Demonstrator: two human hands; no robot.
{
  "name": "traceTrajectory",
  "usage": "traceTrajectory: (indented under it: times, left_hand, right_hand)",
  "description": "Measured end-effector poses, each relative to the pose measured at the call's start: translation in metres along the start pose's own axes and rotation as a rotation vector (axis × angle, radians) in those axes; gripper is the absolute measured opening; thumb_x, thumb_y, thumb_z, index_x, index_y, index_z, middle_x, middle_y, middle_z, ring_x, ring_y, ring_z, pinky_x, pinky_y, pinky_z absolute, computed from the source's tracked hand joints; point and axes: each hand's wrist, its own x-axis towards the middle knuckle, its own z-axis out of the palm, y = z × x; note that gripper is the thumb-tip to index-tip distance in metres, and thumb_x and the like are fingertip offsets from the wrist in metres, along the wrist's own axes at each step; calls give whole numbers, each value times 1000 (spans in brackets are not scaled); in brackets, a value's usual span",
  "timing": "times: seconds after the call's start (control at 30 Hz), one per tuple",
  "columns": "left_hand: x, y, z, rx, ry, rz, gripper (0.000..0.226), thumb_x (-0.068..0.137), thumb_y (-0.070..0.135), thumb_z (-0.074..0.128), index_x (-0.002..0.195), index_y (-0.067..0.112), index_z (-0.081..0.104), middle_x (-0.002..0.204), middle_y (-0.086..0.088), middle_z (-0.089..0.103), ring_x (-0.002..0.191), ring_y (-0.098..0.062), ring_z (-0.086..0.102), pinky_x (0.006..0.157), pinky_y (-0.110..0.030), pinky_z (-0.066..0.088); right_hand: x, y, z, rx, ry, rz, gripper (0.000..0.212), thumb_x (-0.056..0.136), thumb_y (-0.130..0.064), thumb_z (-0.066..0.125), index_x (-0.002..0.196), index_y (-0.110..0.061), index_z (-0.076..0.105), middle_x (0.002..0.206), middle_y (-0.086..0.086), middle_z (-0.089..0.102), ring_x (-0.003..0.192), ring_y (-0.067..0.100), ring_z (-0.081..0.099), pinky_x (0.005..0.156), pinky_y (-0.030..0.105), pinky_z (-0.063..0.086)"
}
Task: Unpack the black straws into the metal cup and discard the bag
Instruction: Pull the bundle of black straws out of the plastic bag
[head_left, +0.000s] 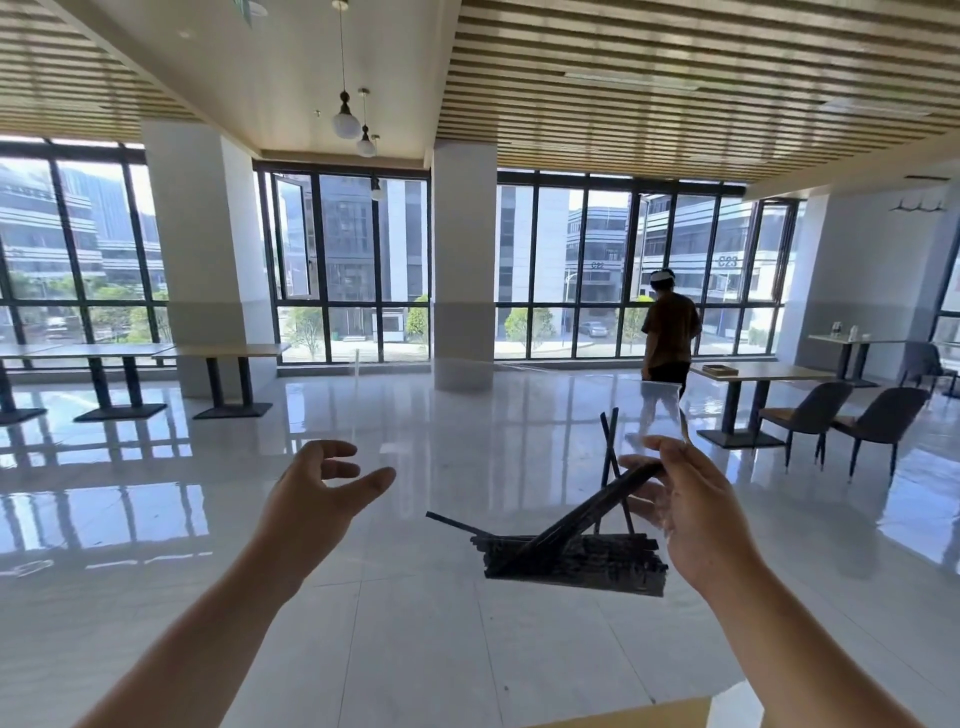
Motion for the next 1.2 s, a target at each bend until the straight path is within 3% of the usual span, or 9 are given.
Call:
traceTrajectory:
  times: [0.1,0.3,0.43,0.57,0.7,0.8,0.9,1.03,1.2]
  left_hand:
    - [0,-1,1,-110,-155,-48,56,71,51,90,115,31,62,93,6,81,82,-21,79,76,-43,65]
    - [-5,9,1,-131,-324,-27,28,85,27,88,110,27,76,94,-10,81,76,-25,78,70,-34,62]
    - [-5,8,-10,-516,-617,-80,27,80,26,81,99,7,81,128,-21,73,121,-38,70,96,-43,60]
    - [-3,14,-19,-879,-1036,-291,43,97,17,64,136,-1,66,152,-28,53,134,-49,58,111,-59,48]
    - [5,41,-4,-571,-1139,-219,45,104,7,53,149,4,55,152,-24,56,111,-41,73,97,-53,59]
    - [10,72,12,-322,-1198,-97,43,108,1,48,151,4,52,149,-19,60,115,-43,70,95,-53,59]
    - [15,98,24,-234,-1197,15,37,109,8,52,146,4,57,148,-19,61,123,-44,65,101,-50,58]
    - [29,122,34,-229,-1165,23,40,107,-4,50,146,3,56,142,-28,62,103,-36,75,104,-51,57]
    - [29,134,50,-77,-1219,67,67,94,27,75,153,16,44,129,-26,72,83,-27,77,92,-47,63]
  right_hand:
    - [-1,0,0,12,8,4,24,112,-27,54,108,-17,75,104,17,83,80,28,81,79,45,60]
    - [-2,-1,2,23,15,16,25,112,-26,54,117,-11,73,103,18,83,79,27,80,78,45,61]
    - [-6,-1,4,19,1,22,27,112,-24,52,122,-7,71,101,18,83,78,26,80,65,37,65]
    - [-7,-3,8,21,-5,26,26,112,-24,52,121,-8,71,99,17,83,75,24,78,65,38,64]
    - [-10,-5,20,34,-38,36,23,112,-24,53,114,-12,73,102,21,82,72,24,77,59,34,61]
    - [-13,-4,31,45,-65,35,24,111,-25,54,113,-12,74,103,22,82,70,23,76,57,33,61]
    - [-16,-6,41,70,-75,32,24,111,-25,54,111,-14,75,101,21,82,70,23,76,59,34,62]
    - [-21,-9,48,77,-75,27,23,110,-24,56,108,-15,76,98,19,83,69,23,76,63,37,61]
    - [-25,-14,57,54,-83,15,22,111,-23,55,108,-13,74,97,19,83,70,24,76,63,36,59]
